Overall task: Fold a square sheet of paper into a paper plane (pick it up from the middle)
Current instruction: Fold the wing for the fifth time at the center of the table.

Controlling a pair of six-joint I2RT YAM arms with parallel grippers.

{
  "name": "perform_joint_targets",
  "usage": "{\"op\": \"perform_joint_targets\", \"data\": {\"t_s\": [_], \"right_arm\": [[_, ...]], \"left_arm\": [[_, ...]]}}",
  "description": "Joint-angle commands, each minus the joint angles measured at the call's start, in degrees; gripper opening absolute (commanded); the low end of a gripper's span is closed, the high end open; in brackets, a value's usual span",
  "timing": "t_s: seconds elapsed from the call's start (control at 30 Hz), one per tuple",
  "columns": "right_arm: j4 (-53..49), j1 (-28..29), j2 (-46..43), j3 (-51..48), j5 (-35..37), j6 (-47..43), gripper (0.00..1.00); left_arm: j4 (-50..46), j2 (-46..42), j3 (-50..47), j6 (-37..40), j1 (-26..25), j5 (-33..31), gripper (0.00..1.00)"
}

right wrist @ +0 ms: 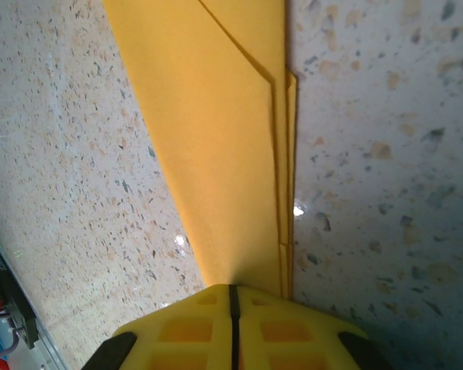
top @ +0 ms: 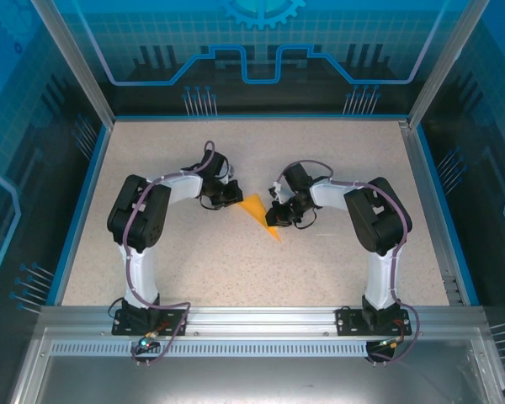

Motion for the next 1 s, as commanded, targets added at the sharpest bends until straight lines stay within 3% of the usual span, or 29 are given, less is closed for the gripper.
{"op": "perform_joint_targets", "data": {"t_s": [0.0, 0.33, 0.6, 0.97], "right_arm": [[-7.0, 0.0, 7.3, -3.5, 11.5, -1.1, 0.08], [-6.6, 0.0, 7.0, -3.1, 10.2, -0.9, 0.08], [-5.6, 0.0, 5.6, -1.0, 7.9, -0.5, 0.08], [-3.6, 1.8, -1.0, 0.8, 5.4, -1.5, 0.09]], "left_arm": [[-4.0, 1.2, 4.4, 2.8, 1.4, -4.3, 0.11], [1.1, -6.3, -0.6, -1.4, -3.4, 0.7, 0.11], [5.0, -4.6, -6.4, -5.2, -6.7, 2.3, 0.10], [3.0, -1.0, -4.7, -5.4, -6.7, -0.3, 0.07]]}}
